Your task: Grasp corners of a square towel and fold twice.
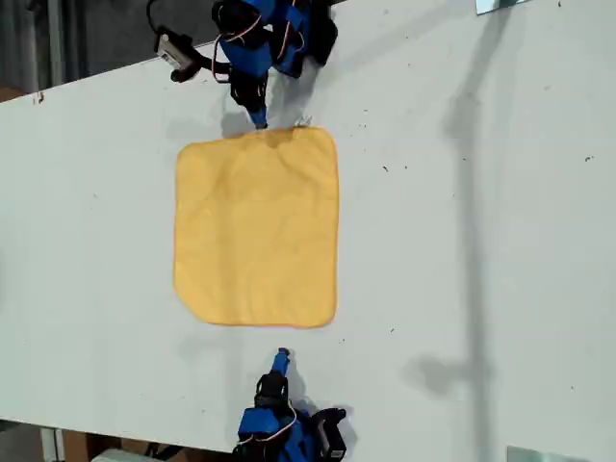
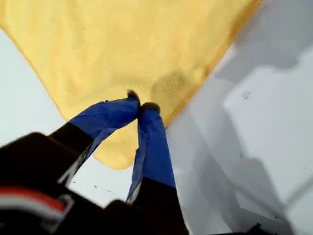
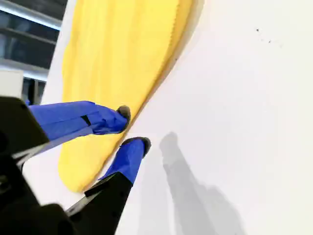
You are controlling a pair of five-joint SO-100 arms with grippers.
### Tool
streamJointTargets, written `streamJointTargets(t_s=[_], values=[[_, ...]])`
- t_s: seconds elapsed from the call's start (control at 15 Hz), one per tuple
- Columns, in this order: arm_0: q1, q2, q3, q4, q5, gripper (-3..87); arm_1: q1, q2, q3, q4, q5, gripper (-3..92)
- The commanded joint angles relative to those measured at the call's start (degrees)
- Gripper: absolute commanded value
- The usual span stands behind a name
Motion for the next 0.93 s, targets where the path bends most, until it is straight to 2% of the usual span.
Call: streamJointTargets(t_s=[0.0, 0.13, 0.33, 0.4, 0.47, 0.53, 0.6, 0.73, 0.87], values=[[-17.1, 0.5, -0.4, -1.6, -20.7, 15.9, -12.3, -0.4, -0.4, 1.9, 13.2, 19.0], [-17.7, 0.5, -1.1, 1.8, -24.6, 14.9, -12.6, -0.4, -0.3, 1.9, 13.4, 18.7], [-15.4, 0.5, -1.3, 2.1, -24.7, 12.0, -12.2, -0.4, -0.1, 1.8, 13.1, 19.1], [-15.2, 0.5, -1.3, 2.1, -24.7, 14.0, -12.1, -0.4, -0.1, 1.8, 13.0, 19.5], [-14.4, 0.5, -0.8, 0.4, -23.2, 18.6, -12.6, -0.4, -0.4, -0.1, 10.5, 21.1], [-13.4, -0.1, -0.3, -5.1, -19.2, 19.8, -13.0, -2.5, -1.1, -3.1, 10.0, 22.2], [-13.1, -6.6, -2.7, -7.0, -18.3, 21.5, -12.9, -6.9, -3.3, -5.8, 9.0, 23.1], [-8.3, -37.1, -13.6, -14.3, -18.6, 21.3, -13.8, -27.2, -13.2, -8.8, 6.2, 24.1], [-6.3, -67.2, -25.4, -21.0, -17.8, 20.3, -17.8, -50.7, -25.4, -6.3, 5.0, 24.9]])
